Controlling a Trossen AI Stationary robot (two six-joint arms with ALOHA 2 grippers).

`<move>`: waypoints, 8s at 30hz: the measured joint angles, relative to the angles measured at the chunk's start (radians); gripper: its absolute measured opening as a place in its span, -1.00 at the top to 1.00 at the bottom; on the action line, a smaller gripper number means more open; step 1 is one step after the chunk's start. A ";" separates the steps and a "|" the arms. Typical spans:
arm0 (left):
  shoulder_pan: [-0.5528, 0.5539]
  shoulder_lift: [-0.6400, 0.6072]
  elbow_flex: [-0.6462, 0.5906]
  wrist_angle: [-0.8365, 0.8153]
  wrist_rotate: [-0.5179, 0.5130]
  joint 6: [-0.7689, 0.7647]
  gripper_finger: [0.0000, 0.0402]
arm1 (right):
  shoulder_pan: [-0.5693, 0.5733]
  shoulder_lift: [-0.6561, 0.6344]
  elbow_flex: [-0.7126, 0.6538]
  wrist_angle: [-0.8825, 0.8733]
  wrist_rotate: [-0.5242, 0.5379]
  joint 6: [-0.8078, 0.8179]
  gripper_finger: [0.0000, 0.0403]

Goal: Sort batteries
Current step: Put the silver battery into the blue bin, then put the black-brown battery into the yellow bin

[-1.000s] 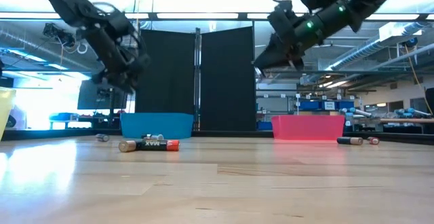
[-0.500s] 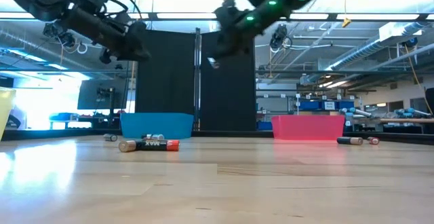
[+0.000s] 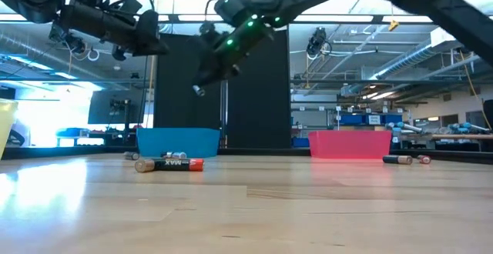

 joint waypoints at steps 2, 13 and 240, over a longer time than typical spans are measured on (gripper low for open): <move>0.000 -0.007 0.000 0.000 0.004 0.001 0.70 | 0.000 0.040 0.044 -0.001 0.000 0.000 0.70; 0.000 -0.014 0.000 -0.031 0.015 0.003 0.71 | -0.026 0.228 0.233 -0.124 0.000 0.007 0.70; -0.222 0.618 0.017 0.509 0.426 -0.268 0.97 | 0.199 -0.710 -1.416 0.673 0.086 0.431 0.71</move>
